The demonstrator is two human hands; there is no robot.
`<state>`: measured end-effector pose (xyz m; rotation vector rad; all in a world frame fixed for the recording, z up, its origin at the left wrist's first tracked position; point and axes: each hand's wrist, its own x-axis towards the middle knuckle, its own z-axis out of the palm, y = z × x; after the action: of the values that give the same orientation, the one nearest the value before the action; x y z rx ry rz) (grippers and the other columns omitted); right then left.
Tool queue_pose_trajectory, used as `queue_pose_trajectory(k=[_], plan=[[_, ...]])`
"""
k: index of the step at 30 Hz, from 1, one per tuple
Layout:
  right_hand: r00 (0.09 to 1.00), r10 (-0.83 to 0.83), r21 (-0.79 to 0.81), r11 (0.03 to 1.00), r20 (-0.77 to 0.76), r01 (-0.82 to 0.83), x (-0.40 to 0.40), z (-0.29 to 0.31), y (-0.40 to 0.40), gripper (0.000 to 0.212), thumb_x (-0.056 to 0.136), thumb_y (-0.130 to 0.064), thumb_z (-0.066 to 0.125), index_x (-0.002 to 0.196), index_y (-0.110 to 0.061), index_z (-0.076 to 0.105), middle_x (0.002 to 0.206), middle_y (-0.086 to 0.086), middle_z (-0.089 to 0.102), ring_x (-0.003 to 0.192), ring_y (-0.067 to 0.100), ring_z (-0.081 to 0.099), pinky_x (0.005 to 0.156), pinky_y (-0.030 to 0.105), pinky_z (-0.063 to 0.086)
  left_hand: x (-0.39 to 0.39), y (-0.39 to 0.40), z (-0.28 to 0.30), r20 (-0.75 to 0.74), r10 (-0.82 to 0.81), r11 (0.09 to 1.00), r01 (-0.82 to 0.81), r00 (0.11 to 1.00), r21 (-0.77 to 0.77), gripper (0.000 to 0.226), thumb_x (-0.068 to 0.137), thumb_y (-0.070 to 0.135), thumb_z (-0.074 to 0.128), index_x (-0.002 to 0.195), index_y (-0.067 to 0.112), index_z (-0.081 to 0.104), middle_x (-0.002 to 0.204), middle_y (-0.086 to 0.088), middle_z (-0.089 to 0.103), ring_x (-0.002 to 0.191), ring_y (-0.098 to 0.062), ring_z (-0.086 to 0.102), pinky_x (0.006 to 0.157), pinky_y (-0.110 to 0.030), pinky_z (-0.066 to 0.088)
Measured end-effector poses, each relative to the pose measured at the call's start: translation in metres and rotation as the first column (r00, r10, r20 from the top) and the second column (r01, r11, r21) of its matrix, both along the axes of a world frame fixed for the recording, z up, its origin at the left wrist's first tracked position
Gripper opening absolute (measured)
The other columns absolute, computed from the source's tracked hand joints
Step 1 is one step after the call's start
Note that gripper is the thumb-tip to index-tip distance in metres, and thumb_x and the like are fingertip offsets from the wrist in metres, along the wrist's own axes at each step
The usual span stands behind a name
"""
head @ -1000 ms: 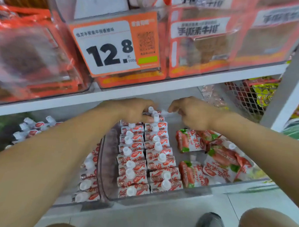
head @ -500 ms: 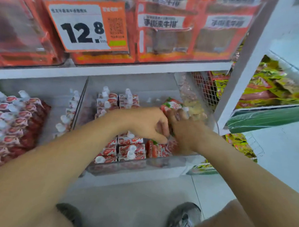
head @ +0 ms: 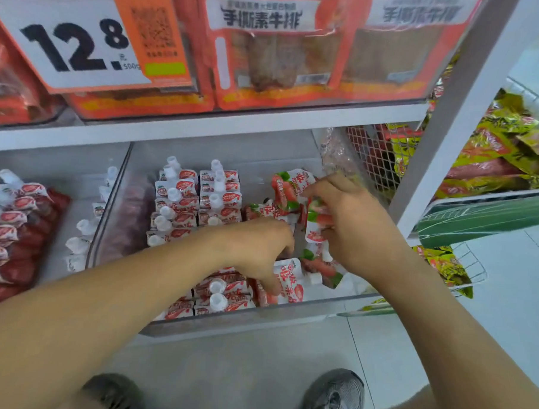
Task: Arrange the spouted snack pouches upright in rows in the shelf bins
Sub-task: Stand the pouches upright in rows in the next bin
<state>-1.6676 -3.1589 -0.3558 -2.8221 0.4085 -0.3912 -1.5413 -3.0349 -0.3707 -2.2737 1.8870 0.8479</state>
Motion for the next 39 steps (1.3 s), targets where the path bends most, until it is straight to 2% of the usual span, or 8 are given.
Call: queue_pose_trajectory(k=[4, 7, 13, 21, 26, 32, 35, 39], plan=[[0.995, -0.062, -0.051, 0.997, 0.081, 0.066, -0.001, 0.009, 0.003, 0.059, 0.054, 0.005, 0.078, 0.1, -0.019, 0.05, 0.101, 0.002, 0.058, 0.093, 0.03, 0.053, 0.072, 0.036, 0.041, -0.002, 0.005, 0.007, -0.026, -0.023, 0.996, 0.021, 0.999, -0.084, 0.04, 0.069, 0.032, 0.082, 0.1, 0.021, 0.06, 0.086, 0.006, 0.049, 0.075, -0.013, 0.049, 0.063, -0.032, 0.047], [0.957, -0.172, -0.055, 0.98, 0.232, 0.189, -0.006, 0.016, 0.01, 0.058, 0.06, -0.023, 0.091, 0.1, -0.018, 0.05, 0.089, 0.001, 0.063, 0.089, 0.03, 0.057, 0.075, 0.039, 0.041, -0.001, 0.016, 0.014, -0.038, 0.041, 0.979, -0.048, 0.998, -0.196, 0.039, 0.067, 0.023, 0.083, 0.097, 0.028, 0.058, 0.092, 0.013, 0.051, 0.083, -0.008, 0.051, 0.073, -0.032, 0.05], [0.915, -0.287, 0.161, 0.955, 0.283, 0.25, -0.017, 0.021, 0.027, 0.053, 0.073, -0.049, 0.08, 0.112, -0.019, 0.061, 0.101, 0.002, 0.062, 0.087, 0.021, 0.061, 0.073, 0.032, 0.049, -0.008, 0.044, 0.031, -0.16, 0.238, 0.9, -0.279, 0.958, -0.335, 0.053, 0.056, 0.06, 0.082, 0.096, 0.036, 0.057, 0.093, 0.016, 0.063, 0.083, 0.0, 0.058, 0.073, -0.029, 0.053], [0.916, -0.367, 0.496, 0.833, 0.163, 0.245, -0.028, -0.003, 0.048, 0.039, 0.081, -0.044, 0.074, 0.105, -0.027, 0.048, 0.084, -0.017, 0.063, 0.071, 0.0, 0.059, 0.059, 0.005, 0.041, -0.028, 0.061, 0.019, -0.193, 0.185, 0.884, -0.249, 0.964, -0.396, 0.041, 0.072, 0.055, 0.074, 0.1, 0.036, 0.051, 0.084, 0.021, 0.063, 0.068, 0.004, 0.053, 0.059, -0.017, 0.037], [0.943, -0.319, 0.684, 0.708, 0.091, 0.174, -0.03, -0.005, 0.043, 0.017, 0.086, -0.03, 0.073, 0.095, -0.029, 0.059, 0.087, -0.01, 0.07, 0.081, 0.004, 0.066, 0.072, 0.029, 0.055, -0.033, 0.065, 0.021, -0.113, 0.135, 0.914, -0.168, 0.984, -0.37, 0.026, 0.084, 0.054, 0.062, 0.093, 0.035, 0.048, 0.062, 0.015, 0.051, 0.059, -0.002, 0.05, 0.05, -0.018, 0.03], [0.973, -0.203, 0.674, 0.735, 0.108, 0.079, -0.027, -0.01, 0.036, 0.033, 0.09, -0.02, 0.067, 0.118, -0.033, 0.056, 0.091, -0.008, 0.071, 0.077, 0.006, 0.066, 0.067, 0.022, 0.052, -0.033, 0.067, 0.02, -0.187, 0.067, 0.972, -0.106, 0.98, -0.209, 0.031, 0.089, 0.052, 0.054, 0.113, 0.033, 0.056, 0.097, 0.012, 0.064, 0.085, -0.004, 0.058, 0.076, -0.032, 0.05], [0.99, -0.135, 0.569, 0.817, 0.04, 0.088, -0.026, -0.014, 0.031, 0.018, 0.091, -0.018, 0.065, 0.105, -0.028, 0.062, 0.092, -0.016, 0.066, 0.083, -0.006, 0.06, 0.066, 0.005, 0.042, -0.032, 0.071, 0.014, -0.061, 0.053, 0.949, -0.07, 0.997, -0.308, 0.037, 0.086, 0.061, 0.05, 0.098, 0.029, 0.065, 0.084, 0.011, 0.061, 0.077, -0.003, 0.054, 0.071, -0.033, 0.048], [0.996, -0.076, 0.447, 0.894, 0.048, 0.046, -0.023, -0.015, 0.029, 0.013, 0.084, -0.021, 0.074, 0.09, -0.026, 0.063, 0.084, -0.014, 0.067, 0.078, 0.0, 0.064, 0.062, 0.011, 0.047, -0.027, 0.08, 0.015, -0.115, 0.101, 0.908, -0.139, 0.988, -0.394, 0.034, 0.082, 0.063, 0.057, 0.1, 0.037, 0.07, 0.086, 0.019, 0.065, 0.079, 0.001, 0.057, 0.072, -0.029, 0.049]])
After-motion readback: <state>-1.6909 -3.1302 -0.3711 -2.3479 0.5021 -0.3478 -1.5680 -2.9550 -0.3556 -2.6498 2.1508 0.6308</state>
